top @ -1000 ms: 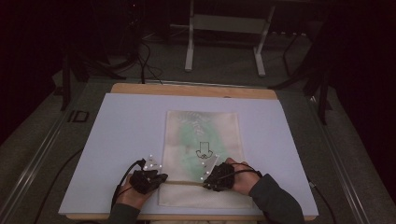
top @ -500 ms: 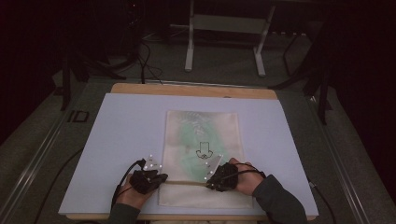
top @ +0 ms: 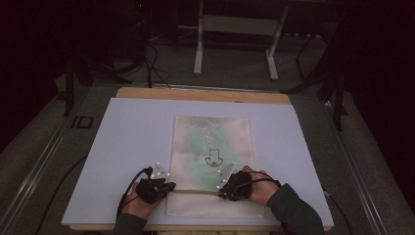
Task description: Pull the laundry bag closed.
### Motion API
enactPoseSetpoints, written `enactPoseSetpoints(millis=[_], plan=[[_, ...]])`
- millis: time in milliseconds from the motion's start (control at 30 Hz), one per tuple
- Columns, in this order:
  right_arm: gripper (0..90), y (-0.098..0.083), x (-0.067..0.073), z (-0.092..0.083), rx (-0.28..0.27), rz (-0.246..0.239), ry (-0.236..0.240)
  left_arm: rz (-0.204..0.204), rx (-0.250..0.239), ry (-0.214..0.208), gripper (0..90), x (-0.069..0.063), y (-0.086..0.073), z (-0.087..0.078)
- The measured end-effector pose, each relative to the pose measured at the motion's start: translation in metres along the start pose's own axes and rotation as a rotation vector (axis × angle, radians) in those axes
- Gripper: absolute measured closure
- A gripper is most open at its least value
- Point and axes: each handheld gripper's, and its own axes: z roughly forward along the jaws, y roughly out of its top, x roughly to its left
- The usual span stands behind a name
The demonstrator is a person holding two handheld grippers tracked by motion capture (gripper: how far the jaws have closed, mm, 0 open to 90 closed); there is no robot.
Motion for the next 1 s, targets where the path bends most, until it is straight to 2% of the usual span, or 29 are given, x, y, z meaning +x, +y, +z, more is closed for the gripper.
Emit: enactPoseSetpoints(millis=[633,900,1000], plan=[[82.2,-0.008,0.000,-0.004,0.001,0.007,-0.002,-0.001,0.000,0.000,89.2,0.000,0.000,0.000],[82.3,-0.016,0.000,-0.006,0.009,0.027,0.002,-0.001,0.000,0.000,89.2,0.000,0.000,0.000],[82.2,-0.017,-0.001,-0.006,0.005,0.019,0.001,-0.001,0.001,0.000,89.2,0.000,0.000,0.000]])
